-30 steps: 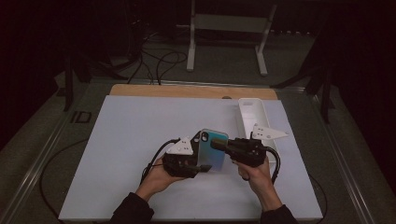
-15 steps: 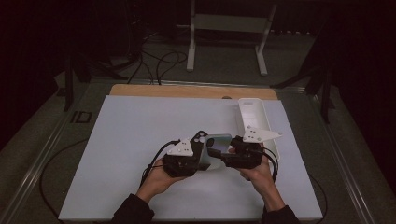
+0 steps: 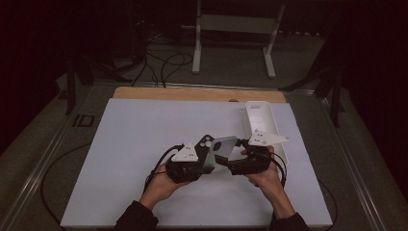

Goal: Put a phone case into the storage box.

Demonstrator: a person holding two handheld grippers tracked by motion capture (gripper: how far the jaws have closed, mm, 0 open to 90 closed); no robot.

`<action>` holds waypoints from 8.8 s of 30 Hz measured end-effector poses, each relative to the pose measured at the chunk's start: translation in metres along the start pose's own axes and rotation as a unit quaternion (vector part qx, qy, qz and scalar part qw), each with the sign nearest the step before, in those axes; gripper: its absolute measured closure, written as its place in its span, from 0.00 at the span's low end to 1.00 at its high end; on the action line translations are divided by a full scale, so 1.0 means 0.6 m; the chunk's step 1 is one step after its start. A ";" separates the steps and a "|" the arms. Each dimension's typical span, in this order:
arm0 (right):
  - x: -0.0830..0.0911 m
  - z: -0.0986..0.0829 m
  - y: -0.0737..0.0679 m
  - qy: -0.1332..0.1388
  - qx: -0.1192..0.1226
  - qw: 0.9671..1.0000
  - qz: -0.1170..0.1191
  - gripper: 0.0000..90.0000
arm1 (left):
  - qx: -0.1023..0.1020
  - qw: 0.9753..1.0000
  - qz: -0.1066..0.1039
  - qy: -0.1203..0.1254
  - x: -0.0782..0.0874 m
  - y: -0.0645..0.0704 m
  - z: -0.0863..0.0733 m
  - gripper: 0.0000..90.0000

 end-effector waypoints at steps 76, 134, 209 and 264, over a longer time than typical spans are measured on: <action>-0.052 0.020 0.007 0.013 -0.062 0.990 -0.125 0.19 | 0.034 0.996 0.081 -0.012 -0.021 -0.018 -0.018 0.90; -0.047 0.029 0.013 0.016 -0.045 0.989 -0.138 0.19 | 0.060 0.974 0.217 0.036 0.138 -0.091 -0.051 0.00; -0.011 0.103 0.117 0.034 -0.033 0.977 -0.209 0.19 | 0.089 0.952 0.289 0.036 0.265 -0.127 -0.181 0.00; 0.002 0.136 0.262 0.020 -0.042 0.950 -0.308 0.19 | 0.088 0.951 0.295 0.032 0.263 -0.127 -0.184 0.00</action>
Point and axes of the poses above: each handheld gripper's, and its own axes: x roughly backward along the jaws, z roughly out of its top, y roughly to its right, the point moved 8 cm from there along -x, roughly forward along the jaws, and after that the axes turned 8 degrees about y, right-handed, at the moved point
